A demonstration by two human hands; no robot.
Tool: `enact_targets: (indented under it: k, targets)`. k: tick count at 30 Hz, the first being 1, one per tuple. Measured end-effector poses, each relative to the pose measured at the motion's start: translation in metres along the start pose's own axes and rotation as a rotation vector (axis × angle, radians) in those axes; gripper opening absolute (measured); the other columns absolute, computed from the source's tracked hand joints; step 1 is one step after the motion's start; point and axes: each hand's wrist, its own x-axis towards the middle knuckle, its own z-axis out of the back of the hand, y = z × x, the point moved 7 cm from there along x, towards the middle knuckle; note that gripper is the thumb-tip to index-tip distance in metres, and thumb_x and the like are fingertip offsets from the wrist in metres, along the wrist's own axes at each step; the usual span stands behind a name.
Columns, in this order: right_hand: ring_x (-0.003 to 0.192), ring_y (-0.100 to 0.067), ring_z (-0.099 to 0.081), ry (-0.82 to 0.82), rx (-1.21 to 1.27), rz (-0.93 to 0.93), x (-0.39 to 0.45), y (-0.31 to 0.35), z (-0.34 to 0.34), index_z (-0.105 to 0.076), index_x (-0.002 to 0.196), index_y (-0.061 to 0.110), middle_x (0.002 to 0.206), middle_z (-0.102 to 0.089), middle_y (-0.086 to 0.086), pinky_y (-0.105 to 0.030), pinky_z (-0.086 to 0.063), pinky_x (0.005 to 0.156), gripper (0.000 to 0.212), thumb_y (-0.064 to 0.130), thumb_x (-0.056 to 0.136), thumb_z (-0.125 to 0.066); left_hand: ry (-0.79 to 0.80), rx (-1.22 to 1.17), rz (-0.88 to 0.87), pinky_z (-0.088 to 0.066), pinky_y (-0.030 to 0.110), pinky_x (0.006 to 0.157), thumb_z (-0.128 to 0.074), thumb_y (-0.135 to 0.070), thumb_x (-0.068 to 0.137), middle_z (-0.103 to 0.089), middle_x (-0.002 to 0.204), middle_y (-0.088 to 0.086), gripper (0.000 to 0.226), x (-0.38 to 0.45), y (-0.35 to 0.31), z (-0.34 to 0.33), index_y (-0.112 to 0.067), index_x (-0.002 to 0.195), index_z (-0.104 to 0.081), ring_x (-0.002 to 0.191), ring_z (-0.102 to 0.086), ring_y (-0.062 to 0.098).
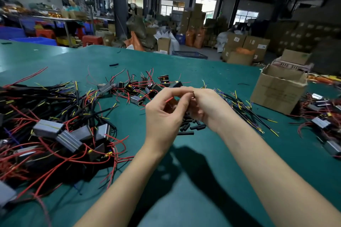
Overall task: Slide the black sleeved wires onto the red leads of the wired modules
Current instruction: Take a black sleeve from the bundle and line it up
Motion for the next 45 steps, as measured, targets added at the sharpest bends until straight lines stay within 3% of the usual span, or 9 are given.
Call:
enact_targets:
  k: [4,11,19,25,32,35,38,41,45]
  targets:
    - [0.053,-0.013,-0.039,-0.134,-0.312,0.272,-0.024,0.011,0.008,-0.056,0.067,0.013,0.058,-0.047,0.000,-0.025,-0.034,0.050,0.029,0.027,0.093,-0.056,-0.076,-0.062,0.088,-0.046,0.014,0.063,-0.065,-0.006,0.087,-0.067,0.069,-0.012,0.013,0.006,0.000,0.010,-0.016,0.080,-0.068,0.062,-0.058,0.000]
    - [0.075,-0.002,-0.062,-0.150,-0.061,0.526,-0.052,-0.003,0.018,-0.070,0.096,0.013,0.086,-0.072,0.001,-0.016,-0.049,0.069,0.010,0.008,0.090,-0.062,-0.026,-0.068,0.236,-0.045,0.009,0.062,-0.065,-0.005,0.086,-0.066,0.068,-0.009,0.011,0.004,0.014,0.007,-0.012,0.078,-0.067,0.062,-0.057,-0.003]
    - [0.054,-0.004,-0.056,-0.158,0.053,0.474,-0.046,-0.030,0.023,-0.065,0.078,0.013,0.060,-0.065,0.008,-0.014,-0.045,0.055,0.016,0.001,0.088,-0.062,0.183,0.023,0.335,-0.049,0.016,0.065,-0.061,0.002,0.086,-0.063,0.070,-0.004,0.017,-0.007,0.031,-0.013,-0.014,0.080,-0.062,0.062,-0.056,0.003]
    - [0.049,-0.012,-0.059,-0.150,0.165,0.299,-0.032,-0.058,0.021,-0.063,0.079,0.008,0.059,-0.064,-0.001,-0.022,-0.052,0.050,0.015,-0.002,0.089,-0.060,0.197,0.364,0.348,-0.040,0.008,0.057,-0.066,-0.010,0.082,-0.062,0.058,-0.012,0.021,-0.009,0.051,-0.002,-0.024,0.066,-0.065,0.051,-0.052,-0.007]
    - [0.045,-0.010,-0.055,-0.194,0.244,0.138,-0.026,-0.081,0.020,-0.058,0.083,0.004,0.061,-0.061,-0.007,-0.018,-0.047,0.044,0.011,-0.001,0.092,-0.055,0.327,0.662,0.361,-0.042,0.026,0.066,-0.067,-0.026,0.076,-0.052,0.073,-0.014,0.012,-0.019,0.070,-0.004,-0.028,0.073,-0.055,0.063,-0.046,-0.001]
    - [0.046,-0.008,-0.054,-0.188,0.284,0.096,-0.023,-0.086,0.020,-0.056,0.087,0.004,0.062,-0.059,-0.008,-0.017,-0.044,0.044,0.008,0.001,0.094,-0.053,0.350,0.584,0.395,-0.034,0.008,0.055,-0.069,-0.023,0.077,-0.050,0.065,-0.015,0.018,-0.020,0.072,-0.005,-0.030,0.069,-0.054,0.055,-0.048,-0.011]
    - [0.046,-0.008,-0.055,-0.157,0.351,0.070,-0.021,-0.089,0.021,-0.059,0.086,0.005,0.062,-0.061,-0.004,-0.016,-0.044,0.045,0.010,0.003,0.094,-0.055,0.368,0.342,0.538,-0.035,0.011,0.053,-0.063,-0.012,0.080,-0.055,0.055,-0.014,0.020,-0.023,0.076,-0.007,-0.025,0.065,-0.060,0.047,-0.045,-0.005]
    - [0.047,-0.009,-0.055,-0.182,0.386,0.082,-0.021,-0.088,0.025,-0.060,0.084,0.005,0.065,-0.061,-0.005,-0.016,-0.044,0.045,0.010,0.004,0.093,-0.056,0.365,0.132,0.643,-0.037,0.017,0.054,-0.060,-0.008,0.085,-0.057,0.062,-0.009,0.026,-0.024,0.079,-0.007,-0.023,0.065,-0.067,0.055,-0.045,0.006]
    - [0.047,-0.010,-0.057,-0.279,0.482,0.144,-0.021,-0.082,0.041,-0.056,0.080,0.005,0.065,-0.061,-0.005,-0.016,-0.045,0.046,0.013,0.002,0.093,-0.055,0.257,-0.063,0.643,-0.042,0.004,0.063,-0.063,-0.010,0.087,-0.069,0.073,-0.014,0.013,-0.015,0.079,0.000,-0.020,0.079,-0.067,0.069,-0.060,-0.006]
